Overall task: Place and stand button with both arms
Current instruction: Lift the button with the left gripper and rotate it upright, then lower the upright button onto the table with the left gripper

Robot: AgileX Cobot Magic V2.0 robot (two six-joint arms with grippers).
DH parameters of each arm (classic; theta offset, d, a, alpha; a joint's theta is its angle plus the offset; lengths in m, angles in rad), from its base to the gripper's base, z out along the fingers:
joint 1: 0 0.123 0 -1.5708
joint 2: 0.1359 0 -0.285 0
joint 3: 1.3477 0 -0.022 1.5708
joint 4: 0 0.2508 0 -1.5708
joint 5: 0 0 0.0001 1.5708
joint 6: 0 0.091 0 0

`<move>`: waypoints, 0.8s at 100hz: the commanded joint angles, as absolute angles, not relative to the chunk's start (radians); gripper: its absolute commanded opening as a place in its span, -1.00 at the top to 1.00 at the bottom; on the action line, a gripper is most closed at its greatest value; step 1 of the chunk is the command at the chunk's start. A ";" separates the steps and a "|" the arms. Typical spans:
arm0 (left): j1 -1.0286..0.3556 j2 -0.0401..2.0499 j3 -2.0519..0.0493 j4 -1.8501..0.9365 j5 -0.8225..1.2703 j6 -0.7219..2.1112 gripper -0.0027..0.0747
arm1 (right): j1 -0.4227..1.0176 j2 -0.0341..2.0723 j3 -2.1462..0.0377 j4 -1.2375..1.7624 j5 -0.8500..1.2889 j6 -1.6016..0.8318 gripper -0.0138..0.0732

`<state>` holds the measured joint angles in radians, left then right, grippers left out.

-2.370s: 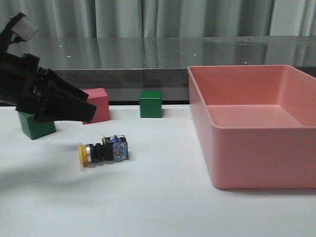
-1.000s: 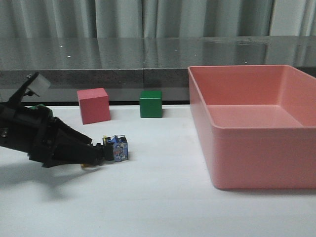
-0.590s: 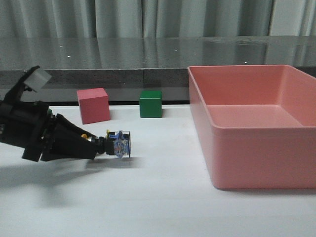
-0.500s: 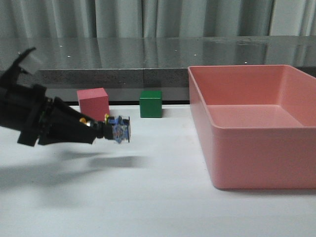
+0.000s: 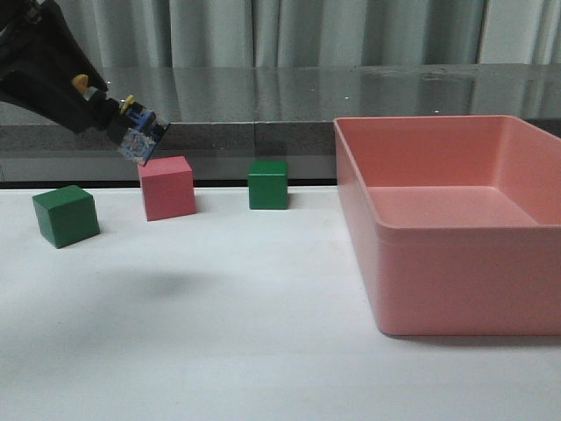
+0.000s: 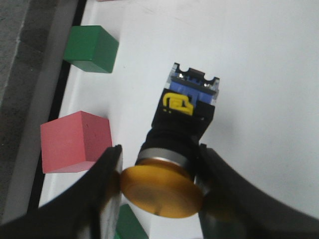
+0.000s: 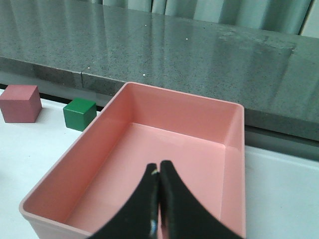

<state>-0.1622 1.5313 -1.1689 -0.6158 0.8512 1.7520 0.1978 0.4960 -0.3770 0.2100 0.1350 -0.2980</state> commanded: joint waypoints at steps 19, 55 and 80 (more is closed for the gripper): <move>-0.363 1.533 -1.244 -0.078 0.803 1.323 0.98 | 0.193 0.496 -0.402 0.214 0.051 -0.301 0.82; -0.547 1.706 -1.271 0.381 0.815 0.970 0.98 | 0.193 0.496 -0.402 0.214 0.051 -0.301 0.82; -0.587 1.803 -1.312 0.443 0.871 0.953 0.98 | 0.193 0.496 -0.402 0.214 0.051 -0.301 0.82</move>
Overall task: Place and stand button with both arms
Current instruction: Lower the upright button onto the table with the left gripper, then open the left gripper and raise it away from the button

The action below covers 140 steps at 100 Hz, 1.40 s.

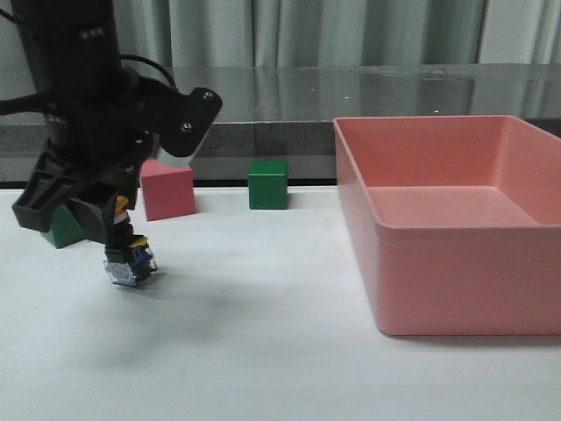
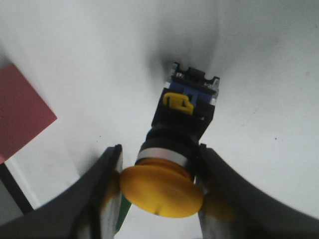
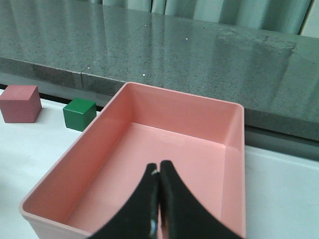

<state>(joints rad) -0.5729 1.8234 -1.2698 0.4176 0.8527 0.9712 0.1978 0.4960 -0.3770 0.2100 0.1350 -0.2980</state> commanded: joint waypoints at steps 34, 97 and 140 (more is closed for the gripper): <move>-0.589 1.815 -1.364 0.432 0.949 0.953 0.28 | 0.193 0.496 -0.402 0.214 0.051 -0.301 0.82; -0.536 1.791 -1.436 0.372 1.171 0.951 -0.55 | 0.193 0.496 -0.402 0.214 0.050 -0.301 0.82; -0.223 1.641 -1.490 0.309 1.134 0.398 0.98 | 0.193 0.496 -0.402 0.214 0.051 -0.301 0.82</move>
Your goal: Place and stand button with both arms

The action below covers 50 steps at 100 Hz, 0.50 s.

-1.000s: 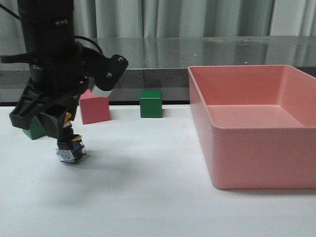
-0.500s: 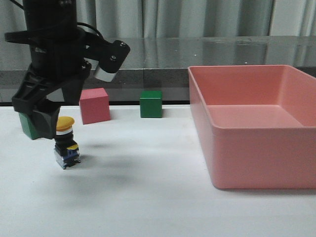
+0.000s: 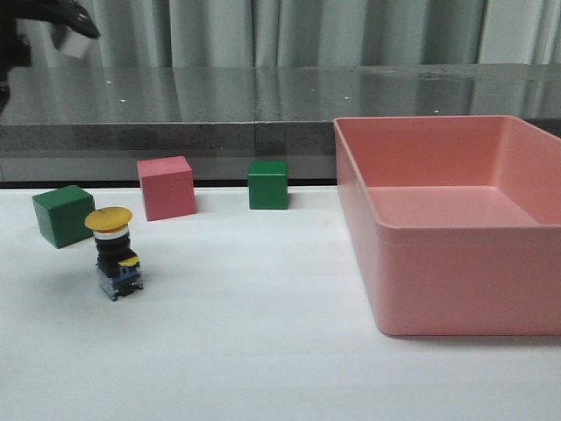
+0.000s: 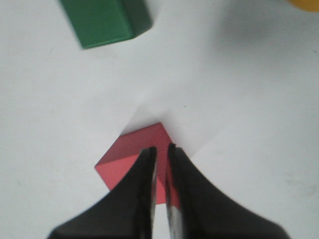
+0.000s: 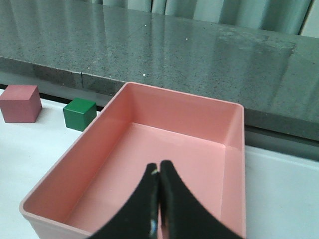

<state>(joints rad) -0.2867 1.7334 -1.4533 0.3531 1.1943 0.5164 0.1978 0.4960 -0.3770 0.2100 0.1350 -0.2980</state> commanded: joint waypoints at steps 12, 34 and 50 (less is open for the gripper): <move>-0.151 1.539 -1.488 0.157 1.016 0.393 0.98 | 0.193 0.496 -0.402 0.214 0.051 -0.301 0.82; -0.143 1.247 -1.283 0.036 0.701 0.395 0.98 | 0.193 0.496 -0.402 0.214 0.051 -0.301 0.82; -0.146 0.985 -1.014 -0.071 0.524 0.395 0.98 | 0.193 0.496 -0.402 0.214 0.051 -0.301 0.82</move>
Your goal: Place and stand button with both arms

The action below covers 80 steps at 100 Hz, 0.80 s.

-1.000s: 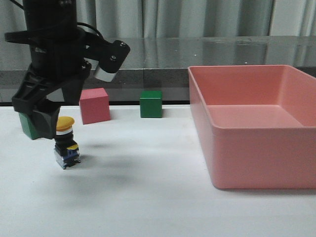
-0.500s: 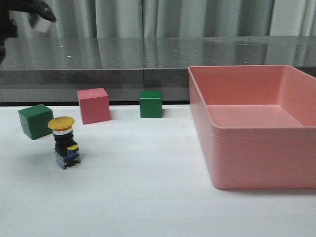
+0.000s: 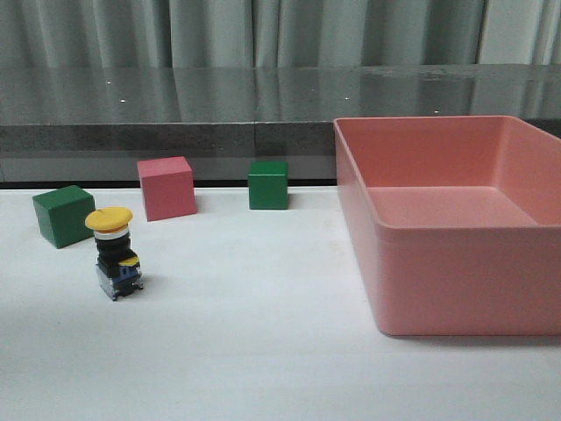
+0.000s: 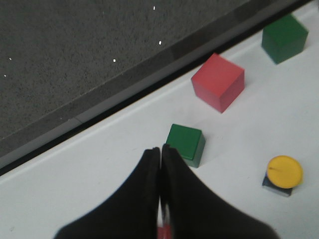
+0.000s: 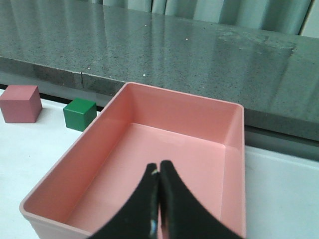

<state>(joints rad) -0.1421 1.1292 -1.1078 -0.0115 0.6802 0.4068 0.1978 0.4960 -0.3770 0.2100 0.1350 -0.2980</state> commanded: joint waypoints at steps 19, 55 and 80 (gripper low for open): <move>-0.146 0.650 -0.714 -0.080 0.407 0.395 0.98 | 0.193 0.496 -0.402 0.214 0.052 -0.301 0.82; -0.146 0.135 -0.443 -0.089 0.396 0.395 0.98 | 0.193 0.496 -0.402 0.214 0.052 -0.301 0.82; -0.146 0.038 -0.415 -0.089 0.398 0.395 0.98 | 0.193 0.496 -0.402 0.214 0.052 -0.301 0.82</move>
